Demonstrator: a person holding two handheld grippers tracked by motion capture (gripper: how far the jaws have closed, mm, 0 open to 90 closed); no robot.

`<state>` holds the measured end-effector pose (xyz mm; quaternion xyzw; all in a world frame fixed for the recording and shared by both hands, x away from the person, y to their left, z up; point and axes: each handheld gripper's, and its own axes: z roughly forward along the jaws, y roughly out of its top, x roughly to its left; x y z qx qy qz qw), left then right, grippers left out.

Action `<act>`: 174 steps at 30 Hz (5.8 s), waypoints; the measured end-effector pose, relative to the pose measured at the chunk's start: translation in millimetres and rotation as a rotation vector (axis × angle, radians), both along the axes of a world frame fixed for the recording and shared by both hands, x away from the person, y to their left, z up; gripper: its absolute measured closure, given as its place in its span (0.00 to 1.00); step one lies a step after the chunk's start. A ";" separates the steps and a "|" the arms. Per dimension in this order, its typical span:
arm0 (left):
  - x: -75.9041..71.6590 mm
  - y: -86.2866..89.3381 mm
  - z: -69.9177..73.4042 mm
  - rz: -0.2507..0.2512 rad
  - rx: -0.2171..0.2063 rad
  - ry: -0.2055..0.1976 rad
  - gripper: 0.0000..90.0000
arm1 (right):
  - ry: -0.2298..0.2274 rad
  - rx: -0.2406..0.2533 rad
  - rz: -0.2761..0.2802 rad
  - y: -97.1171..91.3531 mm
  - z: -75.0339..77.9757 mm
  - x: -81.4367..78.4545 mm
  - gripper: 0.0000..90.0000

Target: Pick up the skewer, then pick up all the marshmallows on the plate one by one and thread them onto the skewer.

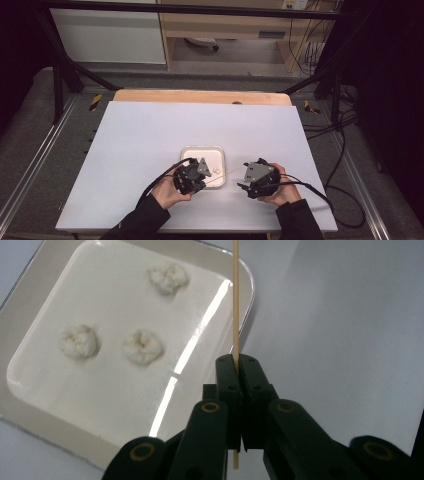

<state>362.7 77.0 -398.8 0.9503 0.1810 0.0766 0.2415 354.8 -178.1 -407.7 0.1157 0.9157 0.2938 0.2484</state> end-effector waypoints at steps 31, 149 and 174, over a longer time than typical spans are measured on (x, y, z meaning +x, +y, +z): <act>-16.1 91.3 -10.6 0.252 -0.265 -0.073 0.99 | 0.238 0.293 -0.273 9.2 -0.4 17.1 0.03; -38.6 77.0 -17.8 0.235 -0.406 -0.128 0.99 | 0.470 0.824 -0.166 41.1 33.6 45.9 0.81; -41.5 75.9 -17.8 0.232 -0.441 -0.151 0.99 | 0.557 0.888 -0.129 50.5 23.5 48.0 0.83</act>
